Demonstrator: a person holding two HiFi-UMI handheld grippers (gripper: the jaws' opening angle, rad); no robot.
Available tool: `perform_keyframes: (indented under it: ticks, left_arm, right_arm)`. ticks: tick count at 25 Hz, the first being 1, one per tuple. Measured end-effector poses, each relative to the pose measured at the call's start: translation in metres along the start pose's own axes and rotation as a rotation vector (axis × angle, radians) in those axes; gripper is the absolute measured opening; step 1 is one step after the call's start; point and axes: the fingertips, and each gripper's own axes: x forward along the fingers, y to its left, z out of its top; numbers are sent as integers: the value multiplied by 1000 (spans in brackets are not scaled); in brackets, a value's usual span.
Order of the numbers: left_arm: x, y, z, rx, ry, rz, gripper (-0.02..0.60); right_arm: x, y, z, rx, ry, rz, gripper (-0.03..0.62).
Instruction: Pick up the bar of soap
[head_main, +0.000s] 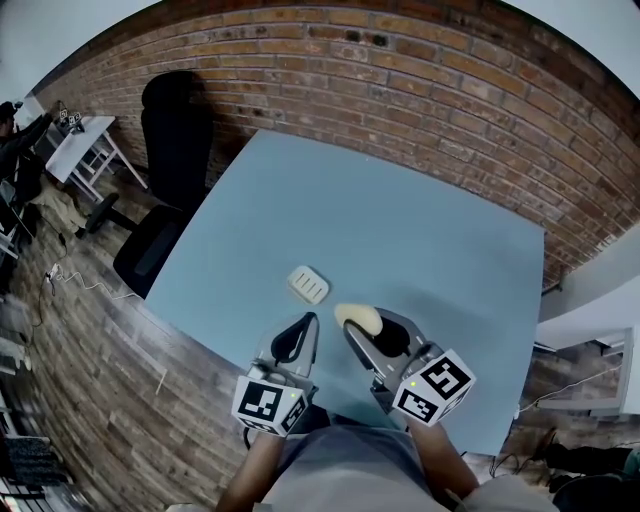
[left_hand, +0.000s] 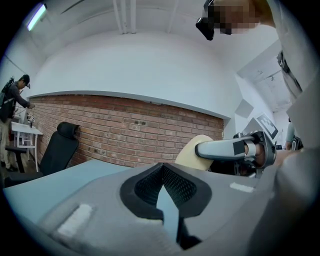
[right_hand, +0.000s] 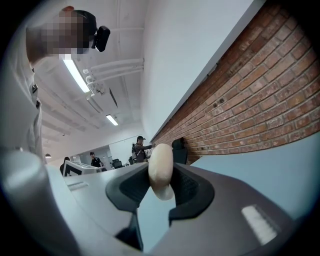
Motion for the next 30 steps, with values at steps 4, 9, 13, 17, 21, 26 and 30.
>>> perform_keyframes:
  ticks: [4,9,13,17,21,26,30]
  left_arm:
    - [3,-2,4,3,-4,-9,5]
    - [3,-3,11,0,-3,-5,5]
    - [1,-2,14,1,-9,-4,5]
    - [-1,0,16,-1,-14,1,3]
    - [-4,1,16,-3,-21,5,5]
    - [-6,3,18,-7,-25,8,5]
    - [-7,4,18,-10,-26,11,5]
  right_arm:
    - [-1,0,4,-1,-11,0,117]
    - [-1,0,6,-4,-15,-1,117]
    - [2,3,6,-7,-14,5,117]
    - [4,6,4,-7,-10,10,117]
    - [5,9,3,-14,-7,14,117]
    - [8,11,0,-20,3,6,117]
    - [8,11,-2,-15,10,5,117]
